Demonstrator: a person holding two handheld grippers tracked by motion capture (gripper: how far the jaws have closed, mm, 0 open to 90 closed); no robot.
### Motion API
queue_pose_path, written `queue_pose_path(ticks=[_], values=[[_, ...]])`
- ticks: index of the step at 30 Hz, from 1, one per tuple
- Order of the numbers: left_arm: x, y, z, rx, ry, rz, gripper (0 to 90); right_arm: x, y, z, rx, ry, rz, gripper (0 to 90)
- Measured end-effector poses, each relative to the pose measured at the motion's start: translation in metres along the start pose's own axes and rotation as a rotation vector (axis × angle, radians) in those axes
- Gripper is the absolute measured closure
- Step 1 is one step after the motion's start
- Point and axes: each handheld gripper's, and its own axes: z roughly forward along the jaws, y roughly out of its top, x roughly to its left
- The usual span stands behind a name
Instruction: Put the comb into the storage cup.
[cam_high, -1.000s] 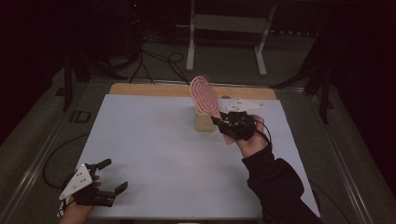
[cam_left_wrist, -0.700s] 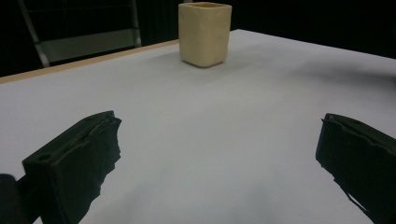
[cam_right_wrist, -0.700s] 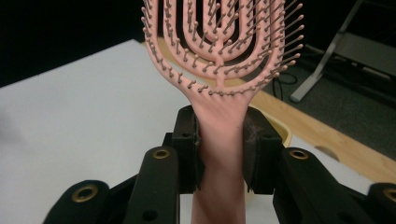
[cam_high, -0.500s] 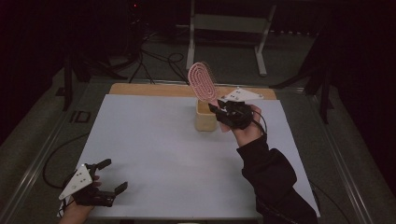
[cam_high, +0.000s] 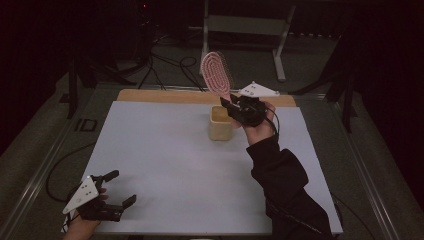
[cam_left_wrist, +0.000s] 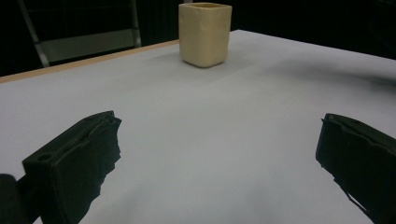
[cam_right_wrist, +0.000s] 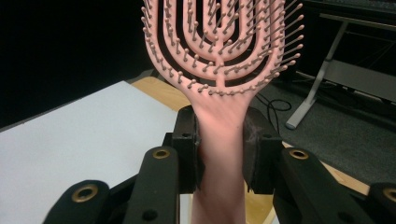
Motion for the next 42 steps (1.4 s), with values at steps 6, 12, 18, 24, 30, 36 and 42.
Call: queue_pose_path(ticks=[6, 12, 18, 24, 30, 36, 42], values=[[0.0, 0.0, 0.0, -0.001, 0.0, 0.0, 0.0, -0.003, 0.0, 0.008, -0.029, -0.009, -0.005, 70.2], [0.0, 0.0, 0.0, -0.003, -0.002, -0.003, 0.0, -0.009, 0.002, 0.017, -0.041, -0.013, 0.005, 70.1], [0.0, 0.0, 0.0, -0.005, -0.003, -0.006, 0.0, -0.016, 0.002, 0.03, -0.059, -0.027, 0.006, 70.1], [0.001, 0.0, 0.0, -0.006, -0.002, -0.007, 0.0, -0.022, 0.002, 0.041, -0.08, -0.045, 0.027, 70.1], [0.001, 0.0, -0.001, -0.007, -0.002, -0.008, 0.0, -0.025, 0.003, 0.051, -0.124, -0.031, 0.04, 70.1], [0.001, 0.0, -0.001, -0.009, -0.004, -0.008, 0.0, -0.028, 0.001, 0.06, -0.166, -0.019, 0.041, 70.1], [0.001, 0.0, -0.001, -0.014, -0.006, -0.011, 0.0, -0.029, -0.009, 0.069, -0.172, -0.01, 0.052, 70.1]])
